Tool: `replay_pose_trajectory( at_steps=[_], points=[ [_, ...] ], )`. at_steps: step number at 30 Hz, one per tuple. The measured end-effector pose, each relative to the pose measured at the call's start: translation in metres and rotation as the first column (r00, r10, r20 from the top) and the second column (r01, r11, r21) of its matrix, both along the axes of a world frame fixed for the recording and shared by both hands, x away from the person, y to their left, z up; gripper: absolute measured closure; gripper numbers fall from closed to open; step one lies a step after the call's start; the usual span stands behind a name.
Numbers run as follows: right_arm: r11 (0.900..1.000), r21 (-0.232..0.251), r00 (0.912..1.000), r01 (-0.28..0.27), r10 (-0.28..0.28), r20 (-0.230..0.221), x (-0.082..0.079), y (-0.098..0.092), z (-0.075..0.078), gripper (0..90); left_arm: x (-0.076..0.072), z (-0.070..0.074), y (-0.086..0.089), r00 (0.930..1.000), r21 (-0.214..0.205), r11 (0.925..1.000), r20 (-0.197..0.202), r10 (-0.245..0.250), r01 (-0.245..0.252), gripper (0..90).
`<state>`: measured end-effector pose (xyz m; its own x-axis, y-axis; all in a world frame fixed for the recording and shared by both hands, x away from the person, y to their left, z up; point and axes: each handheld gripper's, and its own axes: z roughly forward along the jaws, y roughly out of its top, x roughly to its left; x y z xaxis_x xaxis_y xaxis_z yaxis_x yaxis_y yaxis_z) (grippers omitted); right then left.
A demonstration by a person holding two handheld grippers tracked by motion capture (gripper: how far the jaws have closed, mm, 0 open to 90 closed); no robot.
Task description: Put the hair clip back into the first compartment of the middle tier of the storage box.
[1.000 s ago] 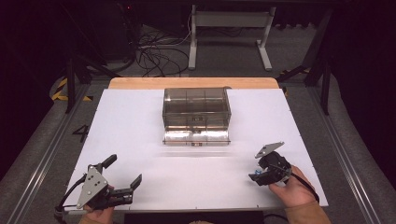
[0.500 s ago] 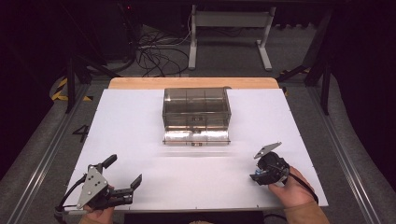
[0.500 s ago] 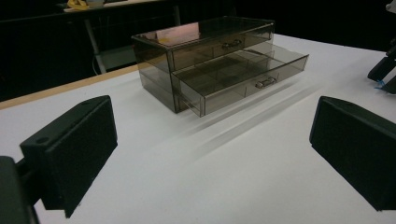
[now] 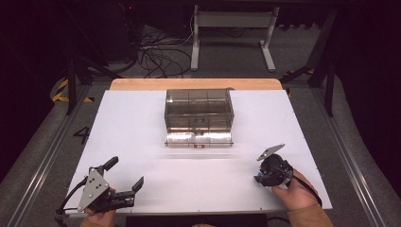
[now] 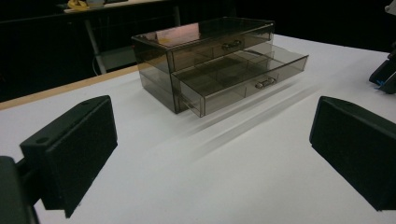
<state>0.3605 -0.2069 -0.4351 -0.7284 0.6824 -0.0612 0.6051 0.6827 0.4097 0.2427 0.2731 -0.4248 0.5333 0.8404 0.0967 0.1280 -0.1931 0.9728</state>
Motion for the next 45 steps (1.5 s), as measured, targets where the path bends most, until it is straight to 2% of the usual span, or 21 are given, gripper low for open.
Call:
replay_pose_trajectory(
  at_steps=[12, 20, 27, 30, 31, 45],
  points=[
    [1.0000, 0.000, 0.9999, -0.005, 0.005, 0.013, 0.000, -0.001, 0.001, 61.4, 0.000, 0.000, 0.000, 1.0000, 0.003, 1.0000, 0.001, -0.002, 0.002, 1.6],
    [0.9978, 0.064, 0.9973, -0.019, 0.014, 0.072, -0.003, -0.004, 0.009, 61.4, 0.000, 0.000, 0.000, 1.0000, 0.000, 1.0000, 0.000, 0.001, -0.001, 1.6],
    [0.9896, 0.131, 0.9869, -0.059, 0.038, 0.157, -0.009, -0.005, 0.019, 61.4, 0.000, 0.000, 0.000, 1.0000, -0.001, 1.0000, 0.000, 0.001, -0.001, 1.6],
    [0.9874, 0.143, 0.9815, -0.067, 0.039, 0.188, -0.011, -0.006, 0.022, 61.4, 0.000, 0.000, 0.000, 1.0000, -0.002, 1.0000, 0.001, 0.000, 0.000, 1.6],
    [0.9853, 0.157, 0.9805, -0.068, 0.037, 0.193, -0.012, -0.007, 0.024, 61.4, 0.000, 0.000, 0.000, 1.0000, 0.001, 1.0000, 0.002, -0.001, 0.001, 1.6],
    [0.9781, 0.189, 0.9697, -0.088, 0.040, 0.241, -0.014, -0.009, 0.028, 61.4, 0.000, 0.000, 0.000, 1.0000, 0.000, 1.0000, 0.003, 0.001, -0.001, 1.6]
  ],
)
